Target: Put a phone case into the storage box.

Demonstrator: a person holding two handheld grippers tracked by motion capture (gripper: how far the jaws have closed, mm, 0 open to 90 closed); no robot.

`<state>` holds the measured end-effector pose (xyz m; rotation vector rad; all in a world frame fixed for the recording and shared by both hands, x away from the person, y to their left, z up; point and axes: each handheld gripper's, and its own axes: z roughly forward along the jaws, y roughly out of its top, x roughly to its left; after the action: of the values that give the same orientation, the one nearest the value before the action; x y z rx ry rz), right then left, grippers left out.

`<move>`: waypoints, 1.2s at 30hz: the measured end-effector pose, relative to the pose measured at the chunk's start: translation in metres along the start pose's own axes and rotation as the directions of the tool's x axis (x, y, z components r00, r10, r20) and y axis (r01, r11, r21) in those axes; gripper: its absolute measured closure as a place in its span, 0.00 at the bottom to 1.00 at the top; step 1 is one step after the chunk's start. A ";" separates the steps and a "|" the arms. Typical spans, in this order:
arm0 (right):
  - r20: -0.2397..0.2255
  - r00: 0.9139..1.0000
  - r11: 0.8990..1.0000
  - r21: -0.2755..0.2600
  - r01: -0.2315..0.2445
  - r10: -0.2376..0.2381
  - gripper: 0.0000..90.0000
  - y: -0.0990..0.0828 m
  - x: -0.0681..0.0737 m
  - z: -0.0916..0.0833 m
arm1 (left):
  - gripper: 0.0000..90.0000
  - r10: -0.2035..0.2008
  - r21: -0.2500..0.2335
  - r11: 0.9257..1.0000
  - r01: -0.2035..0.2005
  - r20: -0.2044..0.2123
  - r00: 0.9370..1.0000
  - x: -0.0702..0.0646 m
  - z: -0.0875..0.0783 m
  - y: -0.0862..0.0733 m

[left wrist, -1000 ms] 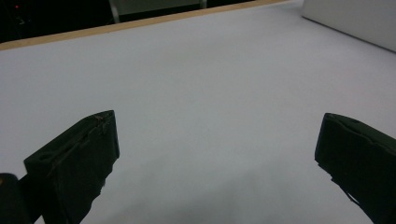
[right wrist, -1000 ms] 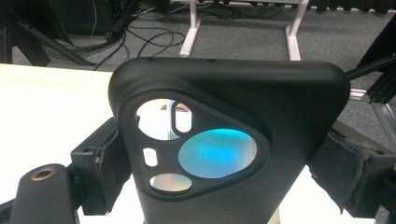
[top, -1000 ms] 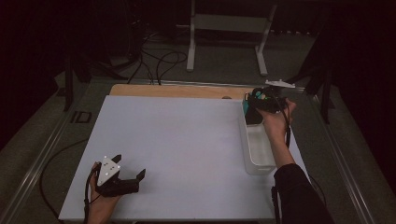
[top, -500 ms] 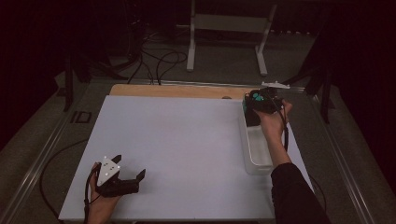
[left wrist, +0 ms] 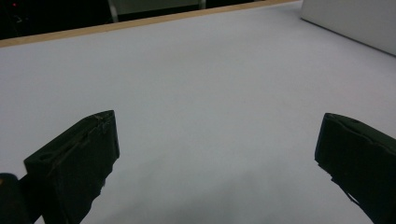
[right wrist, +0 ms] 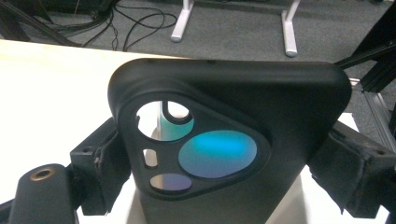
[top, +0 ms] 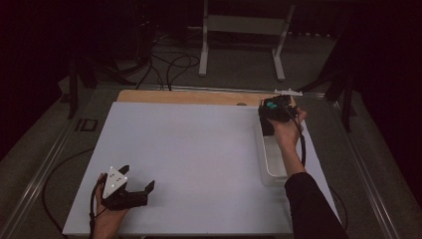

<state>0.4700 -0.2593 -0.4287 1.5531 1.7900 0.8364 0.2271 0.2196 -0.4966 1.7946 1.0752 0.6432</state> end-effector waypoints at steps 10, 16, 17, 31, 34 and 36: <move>0.021 0.999 1.000 -0.008 0.026 -0.025 0.14 -0.003 0.006 0.009 | 0.00 -0.003 0.001 1.000 0.003 0.001 1.000 0.000 0.000 -0.001; 0.023 1.000 1.000 -0.022 0.009 -0.009 0.14 -0.004 0.004 0.012 | 0.00 -0.002 0.001 1.000 0.002 0.002 1.000 0.000 0.000 -0.001; 0.023 1.000 1.000 -0.023 0.008 -0.007 0.14 -0.004 0.004 0.013 | 0.00 -0.002 0.001 1.000 0.002 0.003 1.000 0.000 0.000 -0.001; -0.013 1.000 1.000 -0.016 -0.015 0.015 0.08 -0.002 -0.002 0.016 | 0.00 -0.004 0.002 1.000 0.004 0.004 1.000 0.000 0.000 -0.001; -0.015 1.000 1.000 -0.016 -0.011 0.010 0.08 -0.001 -0.003 0.016 | 0.00 -0.004 0.003 1.000 0.004 0.004 1.000 0.000 0.000 -0.001; -0.014 1.000 1.000 -0.024 -0.009 0.009 0.08 -0.001 -0.003 0.015 | 0.00 -0.004 0.003 1.000 0.004 0.003 1.000 0.000 0.000 -0.001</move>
<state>0.4819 -0.2616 -0.4388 1.5446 1.7778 0.8719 0.2267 0.2200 -0.4974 1.7953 1.0782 0.6371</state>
